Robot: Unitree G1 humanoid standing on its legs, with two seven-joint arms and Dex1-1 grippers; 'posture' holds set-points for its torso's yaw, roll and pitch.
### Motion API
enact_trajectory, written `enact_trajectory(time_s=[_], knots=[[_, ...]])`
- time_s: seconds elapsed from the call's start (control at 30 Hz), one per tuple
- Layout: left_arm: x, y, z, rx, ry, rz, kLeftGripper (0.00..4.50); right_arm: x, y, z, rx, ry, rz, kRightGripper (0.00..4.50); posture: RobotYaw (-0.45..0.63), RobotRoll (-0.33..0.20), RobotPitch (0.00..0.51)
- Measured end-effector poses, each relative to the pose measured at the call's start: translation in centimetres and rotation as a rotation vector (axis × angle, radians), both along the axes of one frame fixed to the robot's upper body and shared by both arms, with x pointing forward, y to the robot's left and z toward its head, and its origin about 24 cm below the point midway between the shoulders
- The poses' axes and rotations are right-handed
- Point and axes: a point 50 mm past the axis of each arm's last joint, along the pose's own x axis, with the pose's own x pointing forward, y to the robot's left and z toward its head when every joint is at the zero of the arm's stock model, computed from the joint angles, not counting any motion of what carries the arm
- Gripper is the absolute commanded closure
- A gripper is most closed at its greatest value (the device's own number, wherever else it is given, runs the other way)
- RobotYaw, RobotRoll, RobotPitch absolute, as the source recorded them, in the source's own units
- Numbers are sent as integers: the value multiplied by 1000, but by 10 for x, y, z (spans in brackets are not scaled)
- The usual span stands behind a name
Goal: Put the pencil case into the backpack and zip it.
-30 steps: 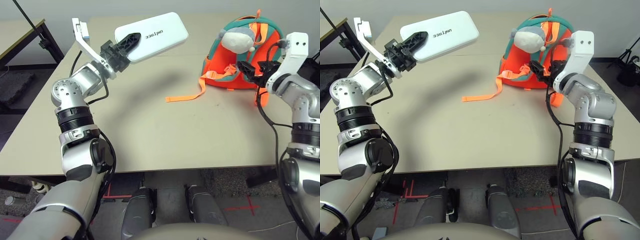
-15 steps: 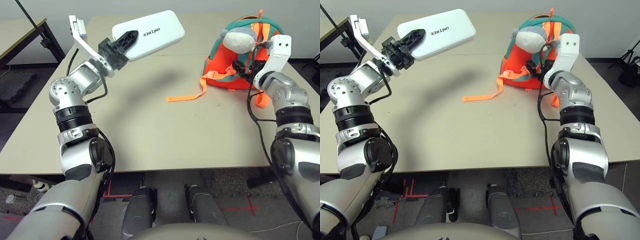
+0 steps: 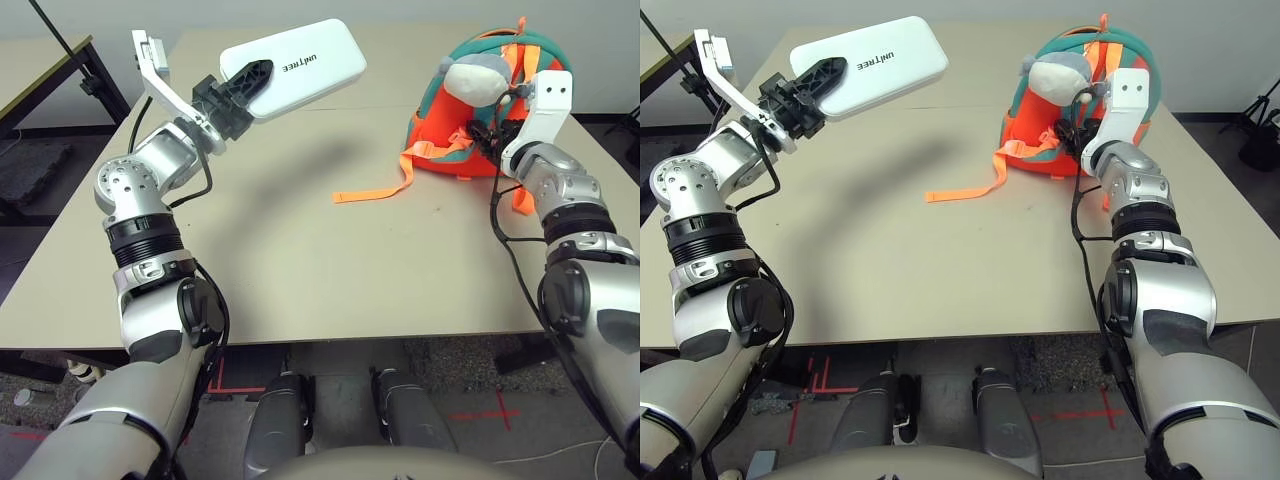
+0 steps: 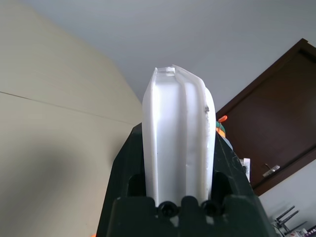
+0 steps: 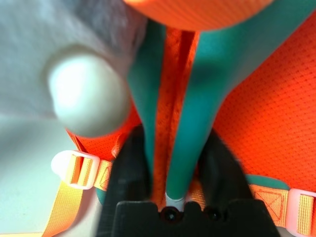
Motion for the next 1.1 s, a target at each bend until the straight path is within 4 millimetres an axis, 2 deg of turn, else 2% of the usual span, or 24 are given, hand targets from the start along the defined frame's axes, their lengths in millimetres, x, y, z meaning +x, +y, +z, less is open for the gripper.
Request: enact_trajectory(time_s=[0.07, 0.1, 0.3, 0.57, 0.93, 1.1], knots=[[0, 0, -1, 1, 1, 0, 3246, -1, 0, 3, -7, -15, 7, 4193, -163, 0, 114], [0, 0, -1, 2, 3, 0, 3246, -1, -1, 4, -12, -21, 11, 4256, -166, 0, 111], [0, -1, -5, 5, 14, -3, 3246, -15, -7, 6, -45, -40, 62, 4256, -173, 0, 103], [0, -3, -5, 9, 10, -4, 3246, -58, -9, 31, -107, -28, 170, 4256, -194, 0, 97], [4, -8, -10, 3, 25, -19, 3246, -103, 19, 52, -140, 52, 330, 4257, -220, 0, 94], [5, -9, -11, 2, 21, -22, 3246, -120, 23, 60, -139, 70, 366, 4257, -236, 0, 92]])
